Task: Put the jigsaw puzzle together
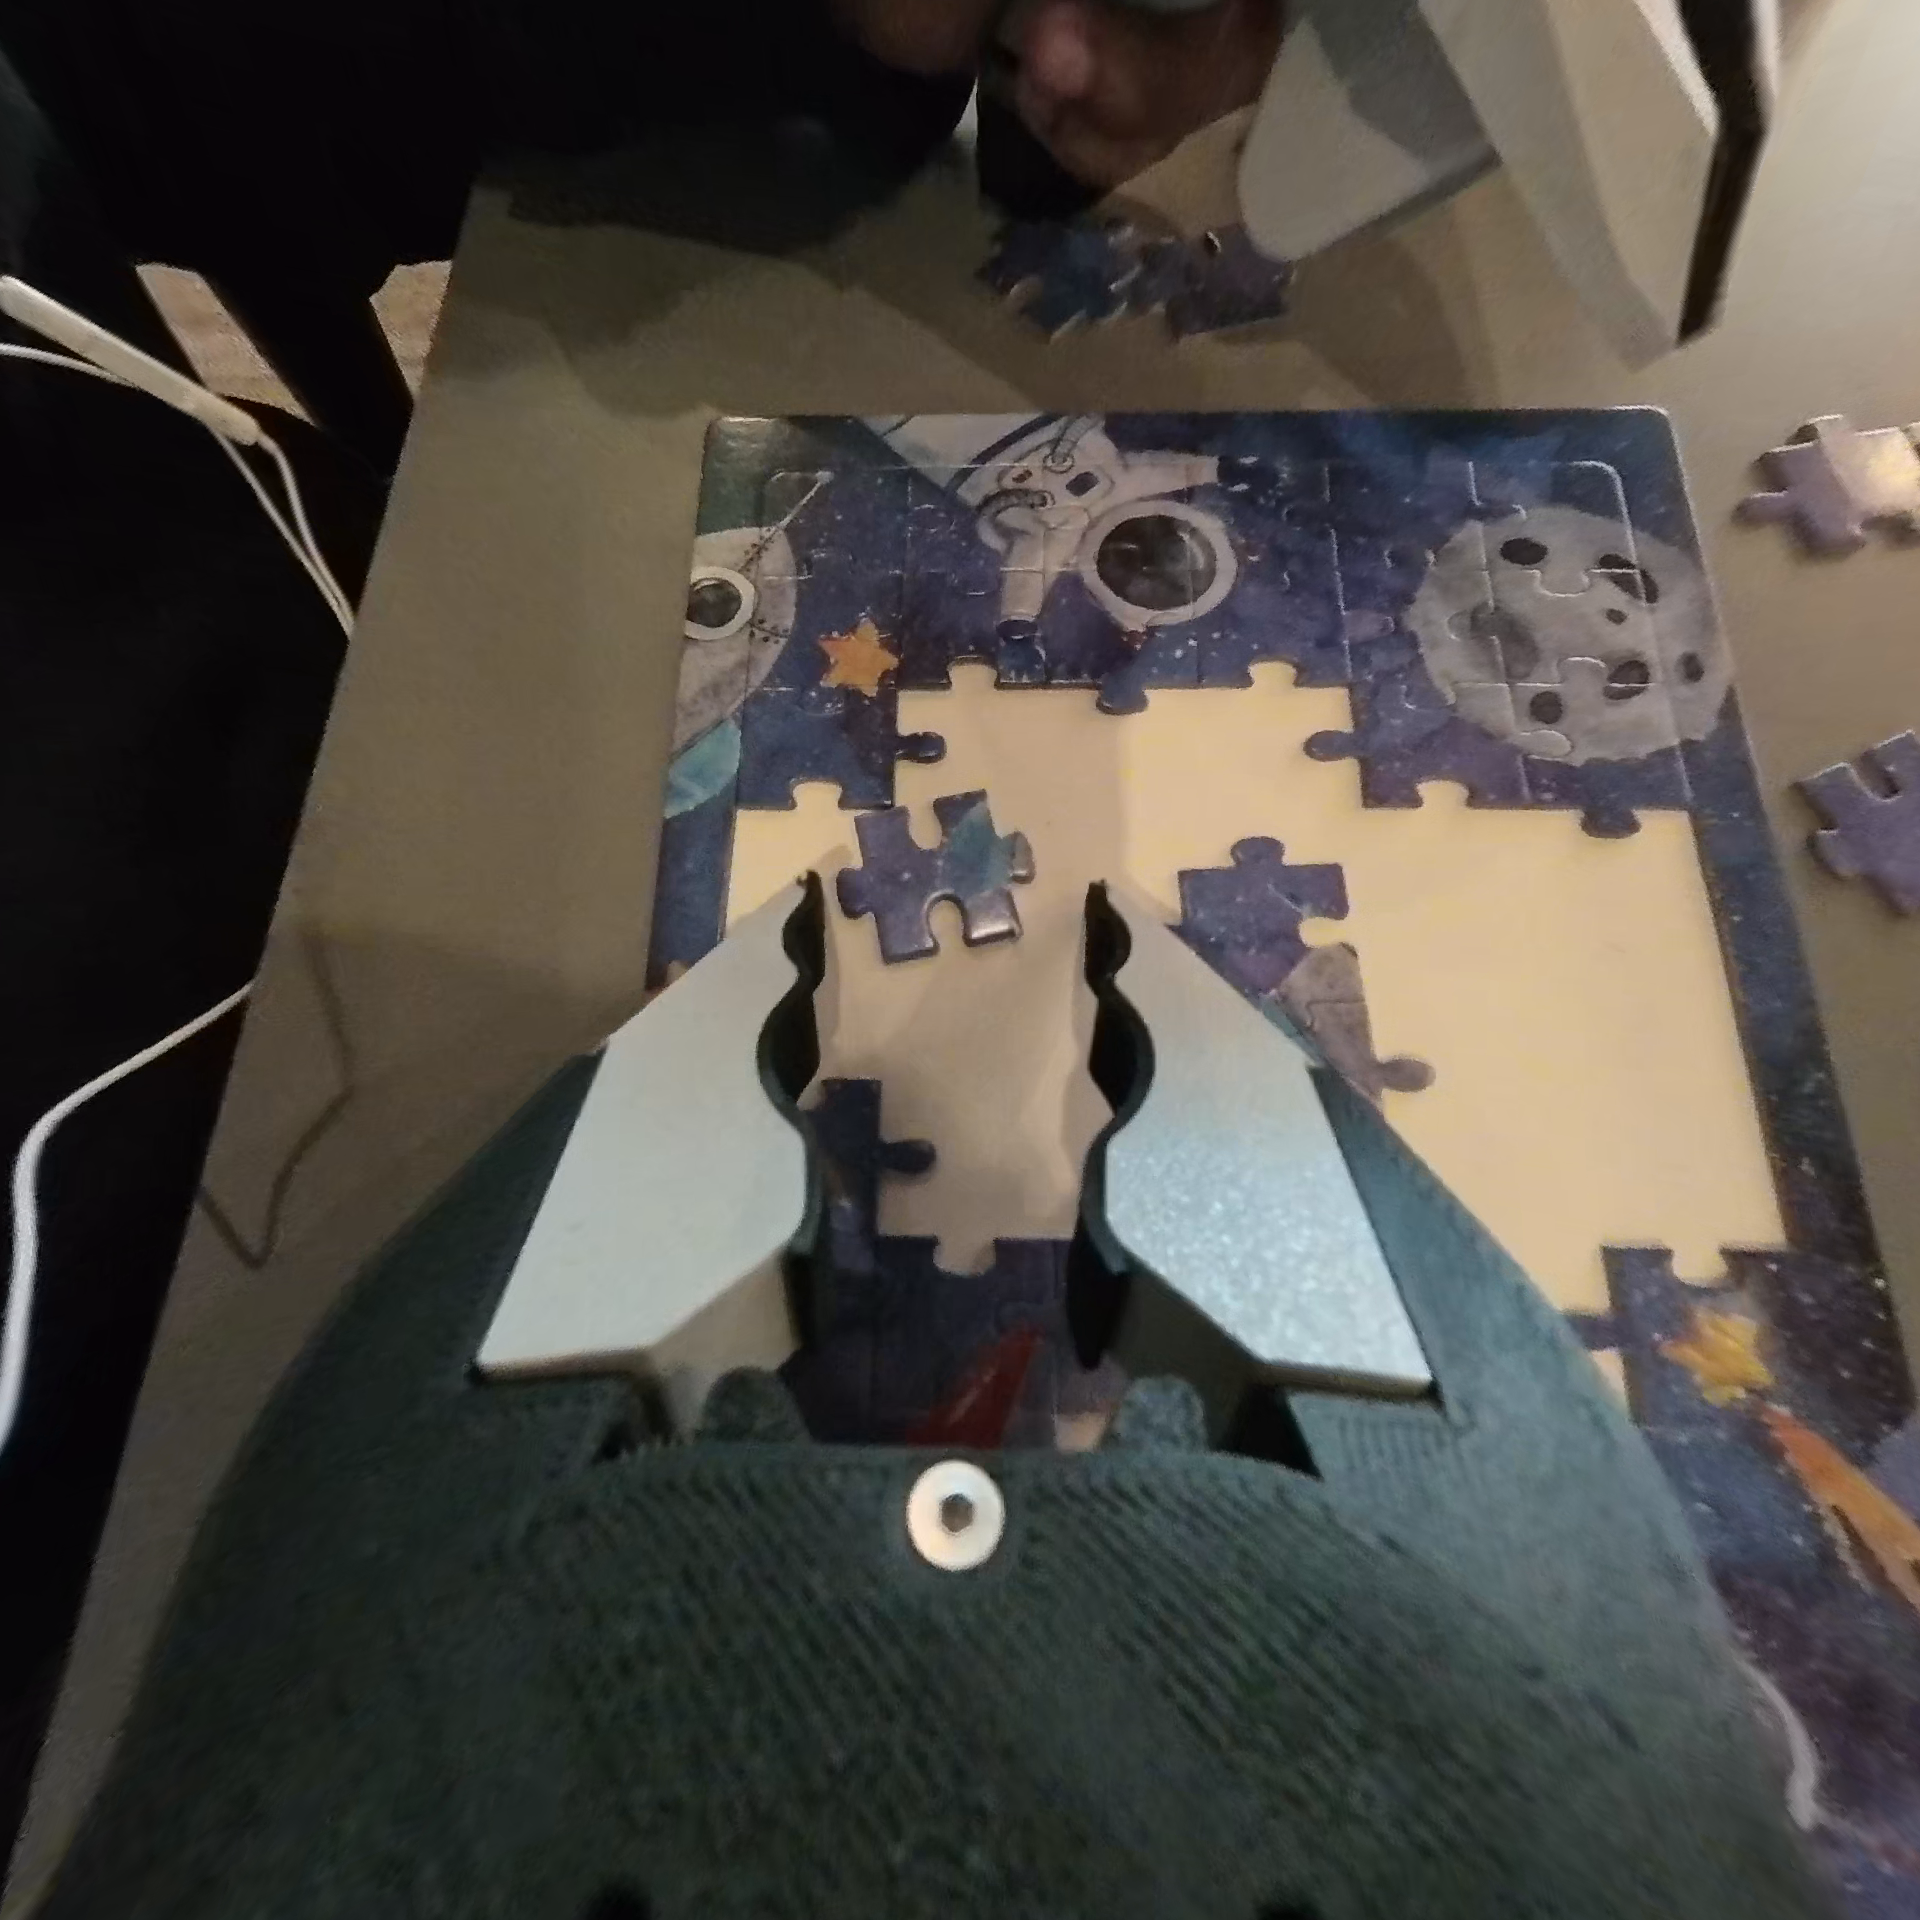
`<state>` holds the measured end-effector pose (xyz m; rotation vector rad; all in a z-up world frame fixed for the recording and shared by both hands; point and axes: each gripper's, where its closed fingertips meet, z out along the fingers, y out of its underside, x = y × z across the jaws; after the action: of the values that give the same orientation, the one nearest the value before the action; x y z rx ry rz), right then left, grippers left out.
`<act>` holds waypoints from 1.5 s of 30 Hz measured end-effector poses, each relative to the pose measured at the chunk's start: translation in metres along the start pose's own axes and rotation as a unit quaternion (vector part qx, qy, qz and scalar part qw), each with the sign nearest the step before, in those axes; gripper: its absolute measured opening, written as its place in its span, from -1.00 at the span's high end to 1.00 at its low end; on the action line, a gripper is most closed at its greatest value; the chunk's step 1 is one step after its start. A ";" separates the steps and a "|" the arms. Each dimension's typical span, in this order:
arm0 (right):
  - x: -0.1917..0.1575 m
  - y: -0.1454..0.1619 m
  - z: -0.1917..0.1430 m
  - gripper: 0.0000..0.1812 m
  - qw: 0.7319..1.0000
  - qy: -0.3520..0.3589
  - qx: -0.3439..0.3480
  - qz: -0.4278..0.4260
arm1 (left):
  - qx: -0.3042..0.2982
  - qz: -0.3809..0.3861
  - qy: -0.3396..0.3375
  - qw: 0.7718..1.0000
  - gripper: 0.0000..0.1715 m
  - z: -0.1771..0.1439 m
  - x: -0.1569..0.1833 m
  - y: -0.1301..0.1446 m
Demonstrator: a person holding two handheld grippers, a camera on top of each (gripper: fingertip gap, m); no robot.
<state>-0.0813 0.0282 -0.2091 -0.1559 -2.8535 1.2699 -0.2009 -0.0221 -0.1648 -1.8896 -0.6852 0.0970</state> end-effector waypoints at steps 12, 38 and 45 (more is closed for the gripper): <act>0.001 -0.011 -0.006 0.98 1.000 0.008 0.025 -0.008 | 0.048 0.050 0.032 0.997 0.96 -0.007 0.021 -0.015; 0.021 -0.009 0.008 0.61 1.000 0.014 -0.012 -0.010 | 0.038 0.108 0.055 0.992 0.93 0.001 0.045 -0.012; 0.022 -0.009 0.005 0.65 1.000 0.023 -0.003 -0.003 | 0.049 0.101 0.058 0.992 0.93 -0.002 0.044 -0.015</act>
<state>-0.1040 0.0210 -0.2063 -0.1737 -2.8171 1.2401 -0.1692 0.0020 -0.1399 -1.8504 -0.4024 0.1463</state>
